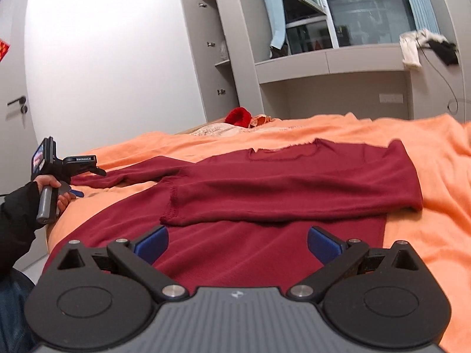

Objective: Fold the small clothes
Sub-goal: 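Grasp a sleeve cuff with the left tool and fold it across the body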

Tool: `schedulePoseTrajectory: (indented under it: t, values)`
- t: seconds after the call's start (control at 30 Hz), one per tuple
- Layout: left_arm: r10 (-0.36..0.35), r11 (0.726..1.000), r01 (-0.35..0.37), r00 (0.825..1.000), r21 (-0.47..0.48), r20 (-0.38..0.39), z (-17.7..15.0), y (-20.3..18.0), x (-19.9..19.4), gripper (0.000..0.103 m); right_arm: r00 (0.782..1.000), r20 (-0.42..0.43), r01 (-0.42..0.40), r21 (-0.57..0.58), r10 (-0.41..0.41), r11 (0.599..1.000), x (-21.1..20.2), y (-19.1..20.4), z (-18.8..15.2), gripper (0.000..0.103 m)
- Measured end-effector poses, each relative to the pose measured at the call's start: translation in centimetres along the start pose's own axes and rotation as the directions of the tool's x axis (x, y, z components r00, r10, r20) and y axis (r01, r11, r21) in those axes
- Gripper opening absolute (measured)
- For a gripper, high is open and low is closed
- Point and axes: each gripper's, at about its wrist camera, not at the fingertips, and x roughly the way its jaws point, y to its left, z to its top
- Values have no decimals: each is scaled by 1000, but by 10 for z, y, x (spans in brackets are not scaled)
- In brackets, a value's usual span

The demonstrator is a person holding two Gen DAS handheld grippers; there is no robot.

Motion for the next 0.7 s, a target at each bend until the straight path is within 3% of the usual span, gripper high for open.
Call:
schedulePoseTrajectory:
  t: [0.2,0.3,0.43,0.53,0.6,0.67,0.7]
  values:
    - [138,976,-130,990,-175,31,35,22,24,102,999,-21,-24,95,26,995,1,-14,-8,103]
    - [222,954,-202,972,-220,71,43,27,33,101,999,-34,-37,106,41,994,1,-16,-11,103]
    - [321,924,-284,940,-256,119,46,27,38,89,998,-36,-57,87,60,995,4,-11,-13,103]
    - [366,905,-313,918,-287,152,49,27,43,72,997,-46,-63,72,66,995,6,-7,-13,103]
    - [376,896,-309,910,-319,173,48,31,39,50,996,-51,-66,66,69,996,8,-5,-14,103]
    - [367,891,-289,912,-349,182,48,39,37,17,996,-49,-66,64,69,996,8,-4,-14,103]
    - [369,888,-287,911,-360,183,48,41,37,11,996,-49,-66,65,70,996,8,-3,-14,103]
